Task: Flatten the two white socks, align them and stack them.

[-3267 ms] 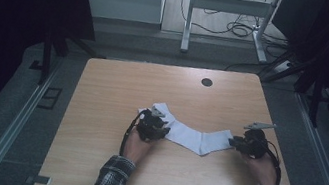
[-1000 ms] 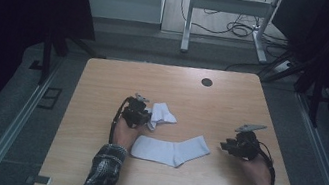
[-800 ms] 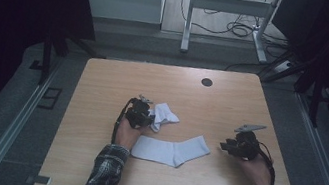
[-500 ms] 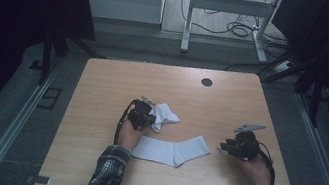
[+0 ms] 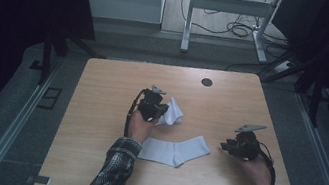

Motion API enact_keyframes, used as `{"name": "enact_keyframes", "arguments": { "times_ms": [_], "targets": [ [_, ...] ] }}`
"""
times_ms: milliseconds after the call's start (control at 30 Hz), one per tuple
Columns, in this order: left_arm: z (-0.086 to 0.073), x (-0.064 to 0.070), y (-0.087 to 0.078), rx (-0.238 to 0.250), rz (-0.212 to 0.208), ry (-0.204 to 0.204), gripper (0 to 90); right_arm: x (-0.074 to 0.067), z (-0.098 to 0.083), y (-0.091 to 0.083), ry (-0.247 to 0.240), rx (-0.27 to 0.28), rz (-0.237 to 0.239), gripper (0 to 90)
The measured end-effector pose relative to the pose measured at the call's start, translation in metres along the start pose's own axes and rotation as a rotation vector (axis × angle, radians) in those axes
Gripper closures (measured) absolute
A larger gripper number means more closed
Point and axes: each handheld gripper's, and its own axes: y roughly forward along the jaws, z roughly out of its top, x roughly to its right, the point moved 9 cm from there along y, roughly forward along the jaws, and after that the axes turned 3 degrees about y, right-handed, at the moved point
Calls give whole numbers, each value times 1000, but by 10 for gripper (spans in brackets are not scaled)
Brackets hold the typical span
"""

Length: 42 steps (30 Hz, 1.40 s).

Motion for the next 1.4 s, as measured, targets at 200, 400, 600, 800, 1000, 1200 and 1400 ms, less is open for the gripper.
{"name": "enact_keyframes", "arguments": {
  "times_ms": [200,400,600,800,1000,1200,1400],
  "targets": [
    [35,23,-6,41,-25,55,880,0,-1,1,1,-3,1,635],
    [82,36,-37,141,-35,93,881,1,-1,1,3,-3,3,640],
    [122,22,-102,315,-37,68,880,1,-2,1,6,-3,4,643],
    [65,-22,-92,202,-8,5,879,0,-1,2,1,-4,-3,644],
    [-15,-61,-53,11,34,-39,876,-1,-1,2,2,-6,-4,643],
    [-64,-88,-34,-92,101,-72,873,0,-1,2,4,-3,-5,643],
    [-77,-103,-36,-50,157,-111,617,0,-1,2,2,-1,-5,642]
  ]
}}
